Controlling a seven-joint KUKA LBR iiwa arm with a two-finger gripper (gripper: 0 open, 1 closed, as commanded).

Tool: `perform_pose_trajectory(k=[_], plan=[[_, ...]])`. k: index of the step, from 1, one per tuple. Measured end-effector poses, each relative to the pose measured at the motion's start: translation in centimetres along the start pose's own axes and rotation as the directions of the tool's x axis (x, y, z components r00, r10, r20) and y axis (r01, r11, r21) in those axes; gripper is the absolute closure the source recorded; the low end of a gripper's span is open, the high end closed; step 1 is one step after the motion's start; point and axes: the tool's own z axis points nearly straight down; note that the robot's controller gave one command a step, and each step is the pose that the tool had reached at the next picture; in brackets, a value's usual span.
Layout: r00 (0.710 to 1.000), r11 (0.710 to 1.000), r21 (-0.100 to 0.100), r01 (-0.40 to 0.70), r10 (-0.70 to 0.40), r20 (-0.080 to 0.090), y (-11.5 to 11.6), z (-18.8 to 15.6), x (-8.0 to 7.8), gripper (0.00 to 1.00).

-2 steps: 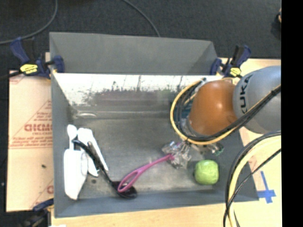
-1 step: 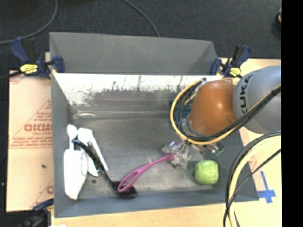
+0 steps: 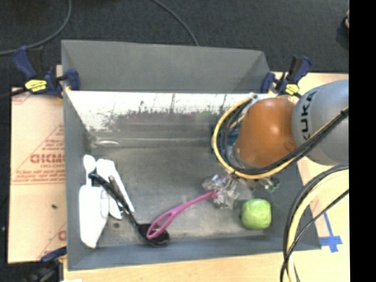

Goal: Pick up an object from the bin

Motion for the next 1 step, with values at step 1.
perform_pose_trajectory(k=[1], plan=[[1.000,1.000,0.001,-0.002,0.002,0.001,-0.03,-2.31,-0.04,1.00]])
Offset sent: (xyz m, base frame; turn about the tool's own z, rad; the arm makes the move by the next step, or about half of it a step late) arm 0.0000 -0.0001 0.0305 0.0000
